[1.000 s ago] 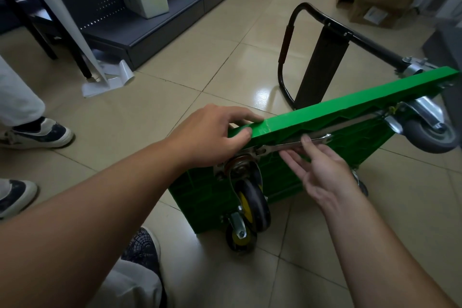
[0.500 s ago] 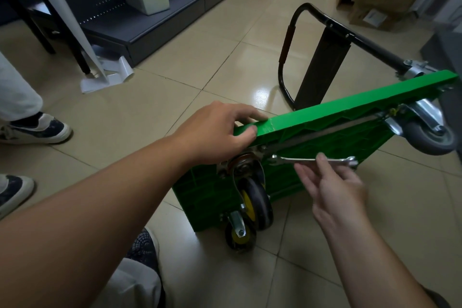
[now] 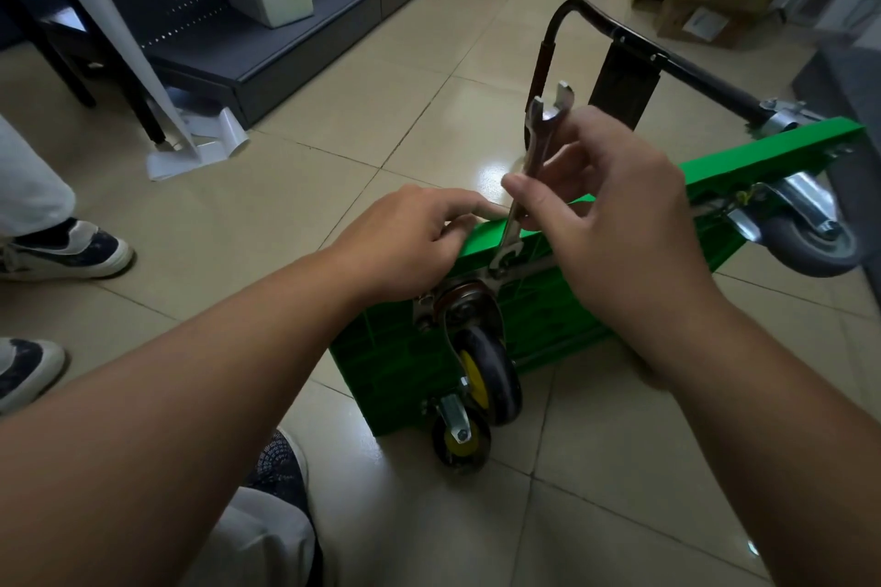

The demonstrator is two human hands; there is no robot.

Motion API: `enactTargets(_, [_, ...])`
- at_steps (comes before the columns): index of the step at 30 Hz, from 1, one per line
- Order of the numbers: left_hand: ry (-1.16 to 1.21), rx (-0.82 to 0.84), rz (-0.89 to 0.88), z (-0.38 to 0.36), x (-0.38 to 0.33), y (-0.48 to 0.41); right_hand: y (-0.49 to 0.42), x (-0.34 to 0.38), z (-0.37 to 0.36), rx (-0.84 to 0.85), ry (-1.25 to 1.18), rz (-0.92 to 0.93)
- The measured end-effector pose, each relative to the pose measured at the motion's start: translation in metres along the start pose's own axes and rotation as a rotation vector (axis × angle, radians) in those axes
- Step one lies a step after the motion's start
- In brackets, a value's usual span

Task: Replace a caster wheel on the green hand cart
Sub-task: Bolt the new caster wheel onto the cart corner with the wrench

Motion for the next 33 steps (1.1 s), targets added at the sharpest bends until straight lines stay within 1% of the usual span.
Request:
enactTargets(4, [0.001,-0.002,-0.013,0.002,-0.002,0.000,0.002,0.001,-0.002,0.031,0.024,0.040])
enactTargets(14, [0.028,-0.010,-0.010,0.010,-0.014,0.003,0.031,0.006,-0.021,0.068,0.043,0.298])
enactTargets(19, [0.089,0.046,0.021,0.008,-0.012,0.004,0.042,0.005,-0.023,0.066,0.073,0.412])
enactTargets(24, [0.098,0.070,0.007,0.008,-0.013,0.005,0.046,0.001,-0.022,0.052,0.102,0.450])
enactTargets(27, [0.043,0.077,0.006,0.008,-0.011,0.003,0.057,-0.001,-0.022,-0.005,0.158,0.454])
enactTargets(29, [0.054,0.080,0.006,0.008,-0.012,0.003,0.061,0.001,-0.023,-0.029,0.182,0.452])
enactTargets(33, [0.047,0.062,0.027,0.009,-0.013,0.004,0.050,0.006,-0.027,-0.009,0.190,0.444])
Point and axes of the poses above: each hand's wrist, its own y-axis away from the middle knuckle, its own z-axis out of the back of the hand, x = y × z, the point moved 3 cm from there along -y, towards the middle knuckle, and after that the axes turned 12 degrees about -x, right-handed, at the moved point
